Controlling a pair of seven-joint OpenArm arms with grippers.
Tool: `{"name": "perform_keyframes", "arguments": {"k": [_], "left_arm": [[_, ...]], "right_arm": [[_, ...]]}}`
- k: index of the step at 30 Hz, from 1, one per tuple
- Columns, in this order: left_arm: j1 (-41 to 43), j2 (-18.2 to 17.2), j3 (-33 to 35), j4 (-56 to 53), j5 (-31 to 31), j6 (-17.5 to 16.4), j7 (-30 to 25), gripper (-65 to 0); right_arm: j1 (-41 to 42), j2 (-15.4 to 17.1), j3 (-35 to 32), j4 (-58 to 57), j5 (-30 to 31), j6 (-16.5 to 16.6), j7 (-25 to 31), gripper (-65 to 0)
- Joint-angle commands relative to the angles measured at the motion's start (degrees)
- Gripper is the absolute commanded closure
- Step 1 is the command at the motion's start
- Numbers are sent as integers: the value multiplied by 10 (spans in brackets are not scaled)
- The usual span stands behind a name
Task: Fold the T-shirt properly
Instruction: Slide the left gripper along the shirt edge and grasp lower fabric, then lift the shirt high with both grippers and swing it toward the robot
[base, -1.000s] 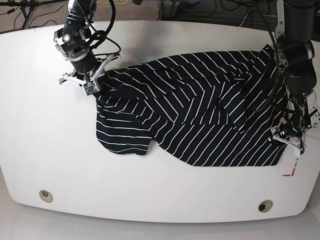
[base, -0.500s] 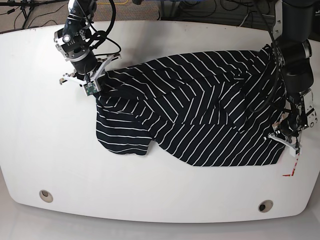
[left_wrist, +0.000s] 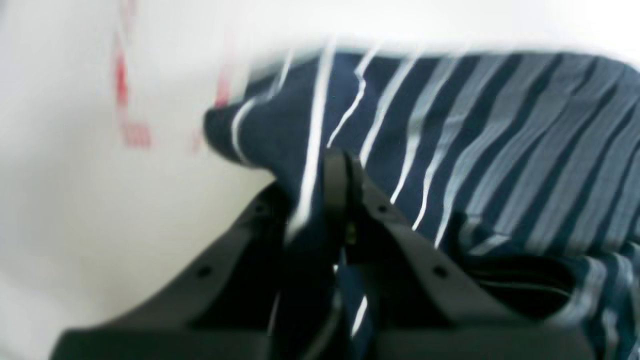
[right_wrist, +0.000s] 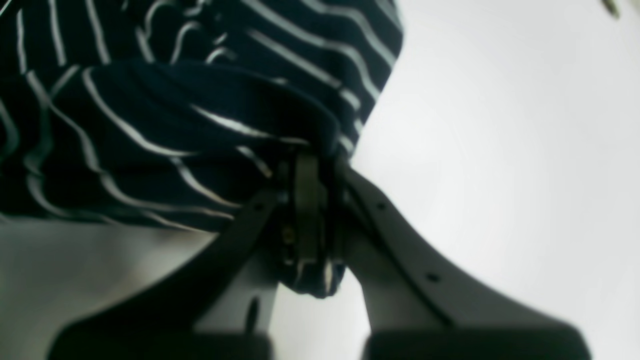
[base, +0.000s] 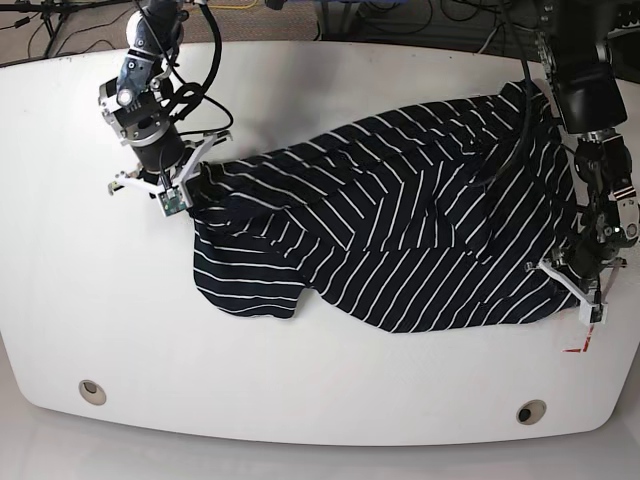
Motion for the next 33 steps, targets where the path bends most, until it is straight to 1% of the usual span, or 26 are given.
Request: {"name": "perform_keyframes", "arguments": {"k": [1,4,8,14,19,23,30,33], "left_arm": [[-15,-8,-5,49,-2,2,2,0],[-22,-8,-7,83,-2,2,31,0],[-59,-8,-26,116,-2,2,68,0],[-130,-8,-47,128,-2,2,103,0],[-196,-8,-82,128,-2,2,146,0],[-238,-8,-94,130,-3,2,175,0],[-307,-8,-98,166,-2,2,214,0],[-334,-8,-98,174,-2,2,224,0]], "right_arm": [[28,10,2,7,-2,-5,9,0],[51,28,2,7,-11,-5,9,0],[94,59,-1,5,-13,-5,7,-2],[173,94,-2,3,-11,-5,-39,-2],[245,128,-2,0,-10,-5,-60,-2],[300,146,-3,-16,-11,-5,-70,-2],[427,178,-5,-48,-15,-5,-106,-2],[475,188,-22,-60,-15,-5,-115,-2]]}}
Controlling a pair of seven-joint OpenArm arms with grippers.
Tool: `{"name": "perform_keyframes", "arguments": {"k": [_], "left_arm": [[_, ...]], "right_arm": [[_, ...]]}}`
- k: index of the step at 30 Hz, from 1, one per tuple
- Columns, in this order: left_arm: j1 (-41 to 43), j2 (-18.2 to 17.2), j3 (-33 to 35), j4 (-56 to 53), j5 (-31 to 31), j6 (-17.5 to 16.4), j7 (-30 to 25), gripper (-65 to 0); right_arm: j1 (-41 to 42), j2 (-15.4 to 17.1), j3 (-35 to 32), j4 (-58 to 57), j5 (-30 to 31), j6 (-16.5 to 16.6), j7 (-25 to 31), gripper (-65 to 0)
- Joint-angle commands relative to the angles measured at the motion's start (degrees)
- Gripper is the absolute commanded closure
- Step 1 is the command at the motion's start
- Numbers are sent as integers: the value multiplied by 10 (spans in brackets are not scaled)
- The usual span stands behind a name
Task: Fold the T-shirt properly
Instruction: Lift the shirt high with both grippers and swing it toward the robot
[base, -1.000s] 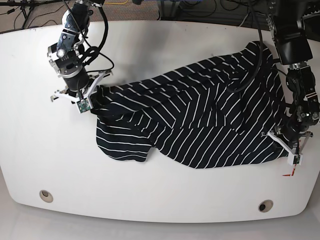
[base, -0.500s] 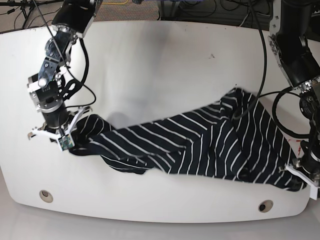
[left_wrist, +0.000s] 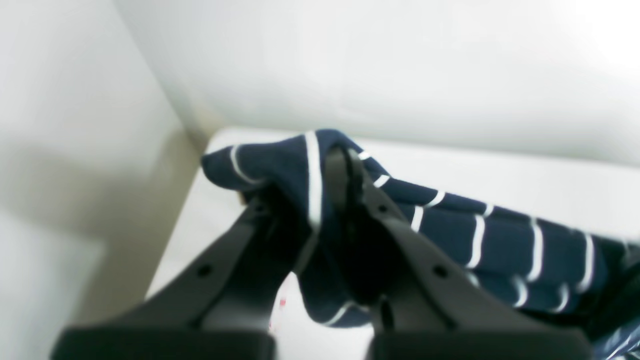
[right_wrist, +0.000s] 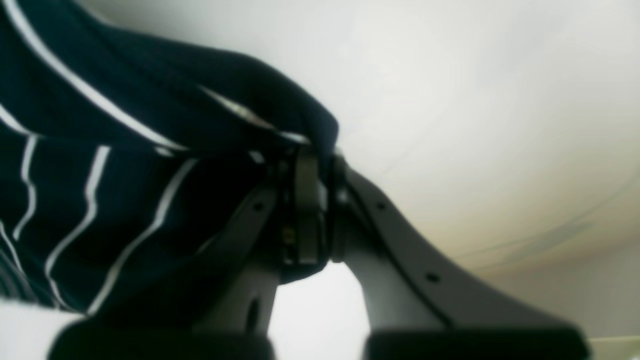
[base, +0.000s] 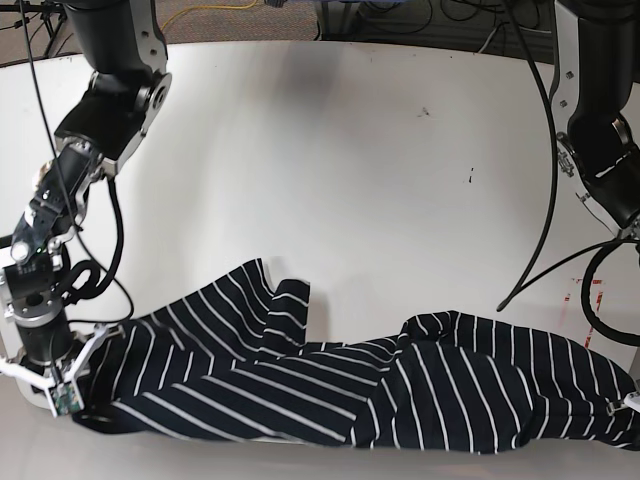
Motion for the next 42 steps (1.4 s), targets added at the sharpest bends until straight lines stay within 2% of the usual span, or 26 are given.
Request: {"name": "perform_keyframes", "arguments": {"k": [1,5,8,20,32,37,42], "left_arm": [[-44,-10,-3,15,8,3,-11,0],[-91,-13,-4,12,10,4,-5,0],[-123,-14,-4,1,10,5,-3,0],[-181,-15,-4,-50,10,5,-3,0],[-176,-11,-4,-23,7,4,21,0],[-119,-11,-3,21,-3,3,26,0],[-39,-11,-5,68,-37,3,44,0]], "right_arm": [[56,21,-15,-4,-7,-10,-2,-2],[117,49,-39,-26,-7,-10,-13,-2],[166,57,-45,-59,-7,-10,-13,-2],[264,61,-63,-121,-7,-10,-13,-2],[253,60,-77,-99,-7,-10,-14,-2],[194,60,-60,-48,-6,-10,-14,-2],[97,54,-39,13,-5,-10,-15,-2]]}}
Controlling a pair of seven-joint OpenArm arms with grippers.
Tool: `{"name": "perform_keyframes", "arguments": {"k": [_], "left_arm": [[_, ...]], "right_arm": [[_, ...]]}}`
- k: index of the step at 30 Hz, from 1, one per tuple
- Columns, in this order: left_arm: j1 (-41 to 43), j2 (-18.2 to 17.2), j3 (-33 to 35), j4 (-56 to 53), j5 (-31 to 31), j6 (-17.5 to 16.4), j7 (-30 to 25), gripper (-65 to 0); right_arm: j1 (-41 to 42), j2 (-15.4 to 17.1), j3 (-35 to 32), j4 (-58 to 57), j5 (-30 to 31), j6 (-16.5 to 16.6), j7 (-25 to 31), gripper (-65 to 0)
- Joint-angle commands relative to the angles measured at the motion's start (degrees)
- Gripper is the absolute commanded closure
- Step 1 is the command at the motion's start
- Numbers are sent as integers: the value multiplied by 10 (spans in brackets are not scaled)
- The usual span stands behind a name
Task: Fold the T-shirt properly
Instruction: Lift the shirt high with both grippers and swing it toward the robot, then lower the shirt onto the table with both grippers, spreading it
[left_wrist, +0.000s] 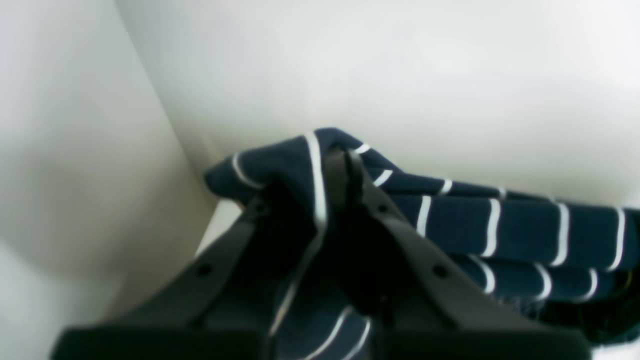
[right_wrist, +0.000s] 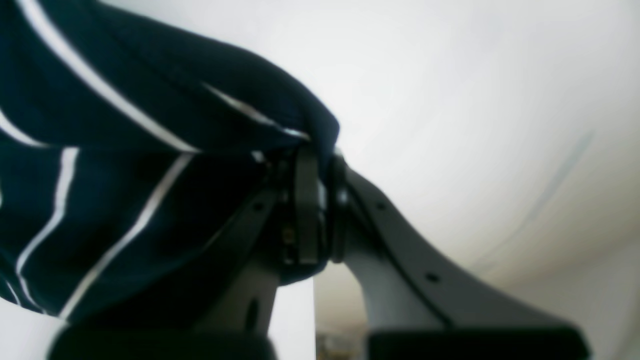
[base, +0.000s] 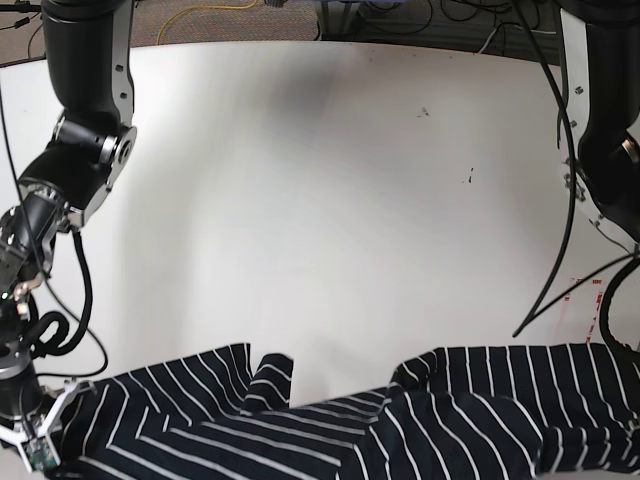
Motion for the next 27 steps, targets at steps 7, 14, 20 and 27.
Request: {"name": "perform_keyframes", "arguments": {"k": [7,14,20,27], "left_arm": [[144,-7,-30,74,-17,2,-5,0],[266,-7,-76,76,-60,2,-6,0],[364,-7,-106,76,-98,2,-6,0],[458,-9,-127,77,-116,2,-6,0]], "right_arm": [[-166,-42,66,81,-7,-10,11,-2],[-299,-101,128,94,-7,-10,46,-2],[-388,-155,168,94,-7,-10,73,-2],[-468,-187,183,95,-7,-10,100,-2]]}}
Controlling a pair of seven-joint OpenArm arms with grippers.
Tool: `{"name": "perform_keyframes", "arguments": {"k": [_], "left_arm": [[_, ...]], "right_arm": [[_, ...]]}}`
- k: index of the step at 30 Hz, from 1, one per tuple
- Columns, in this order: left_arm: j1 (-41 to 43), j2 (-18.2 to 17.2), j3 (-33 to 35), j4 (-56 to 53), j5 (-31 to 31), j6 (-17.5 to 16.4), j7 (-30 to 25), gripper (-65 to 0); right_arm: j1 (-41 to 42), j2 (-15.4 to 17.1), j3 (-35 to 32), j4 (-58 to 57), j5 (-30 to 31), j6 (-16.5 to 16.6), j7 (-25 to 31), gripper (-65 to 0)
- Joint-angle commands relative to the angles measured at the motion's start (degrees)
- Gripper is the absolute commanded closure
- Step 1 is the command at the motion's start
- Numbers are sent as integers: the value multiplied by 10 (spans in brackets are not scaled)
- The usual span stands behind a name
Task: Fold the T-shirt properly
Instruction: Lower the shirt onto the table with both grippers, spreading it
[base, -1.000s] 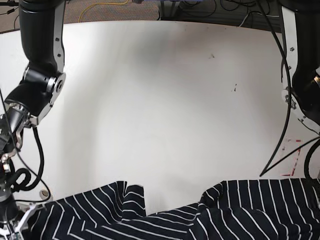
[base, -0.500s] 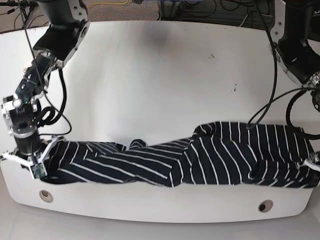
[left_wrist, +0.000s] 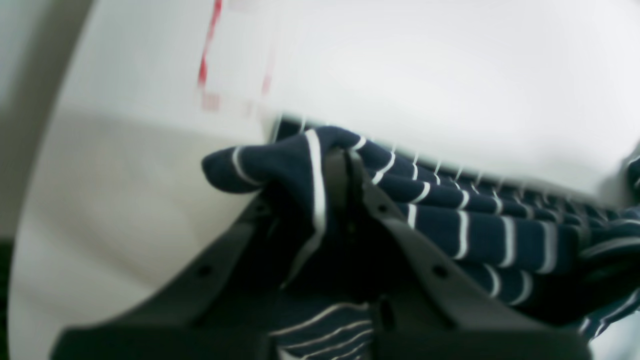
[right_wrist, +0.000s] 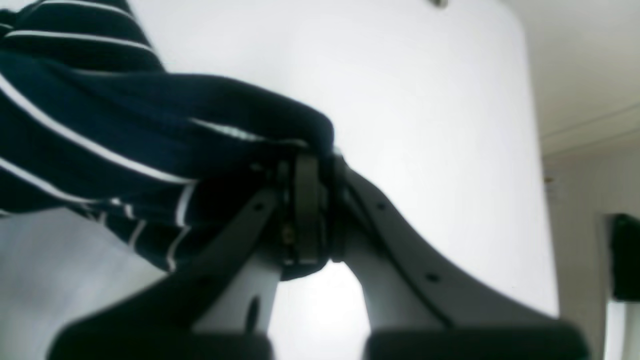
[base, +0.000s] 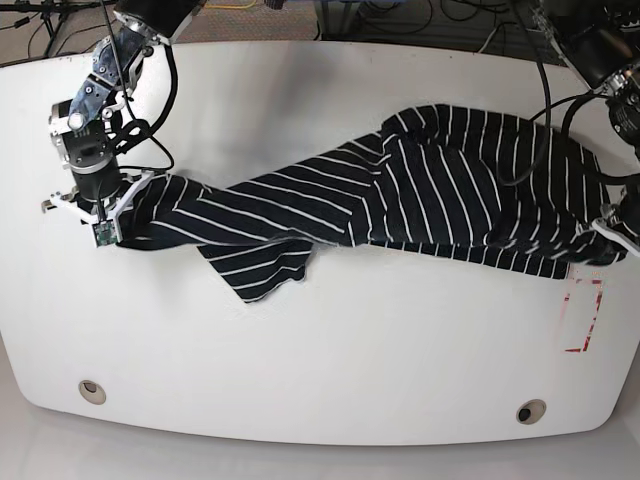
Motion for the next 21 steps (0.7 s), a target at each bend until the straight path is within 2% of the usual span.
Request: {"name": "perform_keyframes", "arguments": {"k": [1,6,13,21], "left_arm": [[20,-13,-10,11,-6,2,-16,0],[70,-14,-14,11,-5,2,-16,0],[138,-14,-20,10,-5,2,-16,0],[180,-14,-26,8,-4,2,-17,0]], "right_arm": [[-18,-1,5,13,0,-10,19,-2],[-55,-17,5,13,8,-10,20,-2],[-112,-20,5,13,58,-10,18,-2],[-156,-21,5,12,66,-10,19,-2]]}}
